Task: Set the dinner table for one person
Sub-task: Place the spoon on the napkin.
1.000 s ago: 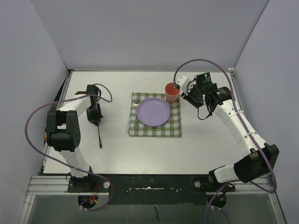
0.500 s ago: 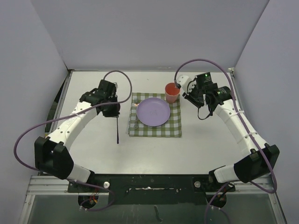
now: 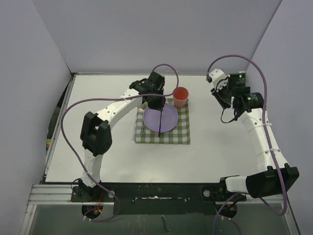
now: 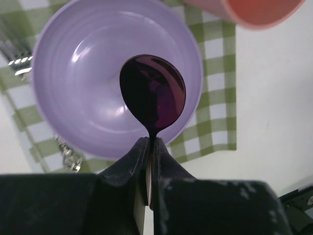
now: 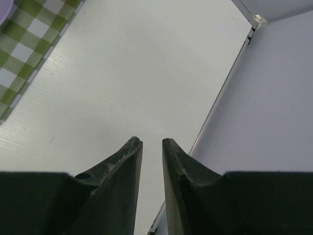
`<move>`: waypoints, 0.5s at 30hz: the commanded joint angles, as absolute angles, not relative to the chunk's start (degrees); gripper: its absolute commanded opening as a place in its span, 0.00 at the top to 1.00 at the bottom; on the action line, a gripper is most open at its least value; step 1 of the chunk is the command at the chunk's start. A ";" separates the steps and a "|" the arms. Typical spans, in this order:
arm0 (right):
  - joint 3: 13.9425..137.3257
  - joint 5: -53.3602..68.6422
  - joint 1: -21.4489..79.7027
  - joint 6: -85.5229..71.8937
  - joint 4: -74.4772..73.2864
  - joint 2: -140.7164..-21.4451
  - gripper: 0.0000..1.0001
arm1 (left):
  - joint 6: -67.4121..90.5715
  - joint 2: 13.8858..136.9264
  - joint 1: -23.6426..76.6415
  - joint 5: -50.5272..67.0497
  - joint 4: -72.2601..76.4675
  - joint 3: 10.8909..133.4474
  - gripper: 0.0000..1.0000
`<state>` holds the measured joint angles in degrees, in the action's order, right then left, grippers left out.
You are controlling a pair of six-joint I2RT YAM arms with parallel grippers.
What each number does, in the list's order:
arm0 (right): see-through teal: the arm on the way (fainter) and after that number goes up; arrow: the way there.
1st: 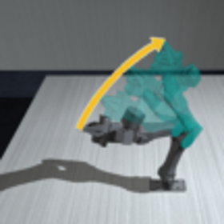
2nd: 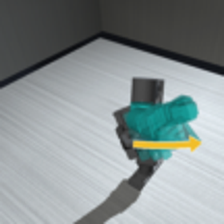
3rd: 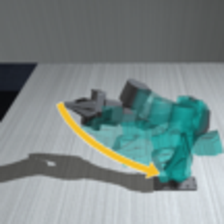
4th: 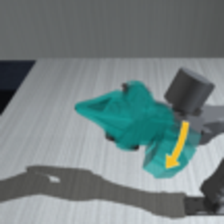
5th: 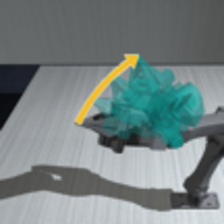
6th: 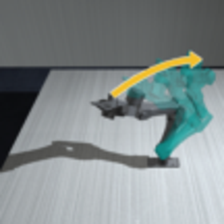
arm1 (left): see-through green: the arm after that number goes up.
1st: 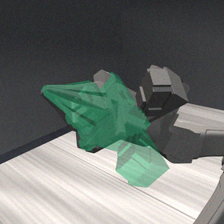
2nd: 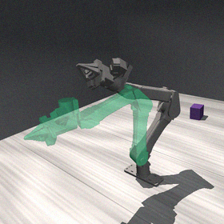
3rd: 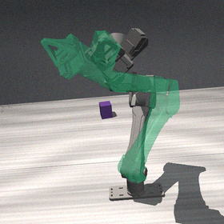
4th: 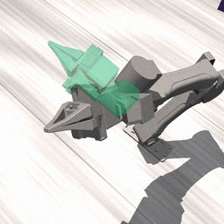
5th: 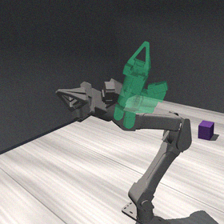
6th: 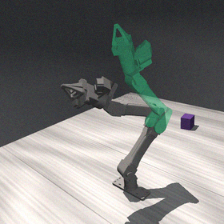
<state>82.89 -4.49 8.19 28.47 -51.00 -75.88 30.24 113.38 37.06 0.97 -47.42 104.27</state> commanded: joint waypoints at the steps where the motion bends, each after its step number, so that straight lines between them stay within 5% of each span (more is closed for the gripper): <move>1: 85.63 -2.90 6.52 25.87 -49.51 -73.07 0.75 | 34.10 122.34 39.84 2.06 -48.73 118.12 1.00; 15: 84.11 2.31 6.04 25.60 -51.57 -72.84 0.80 | 34.73 110.30 39.38 -3.27 -46.43 103.69 1.00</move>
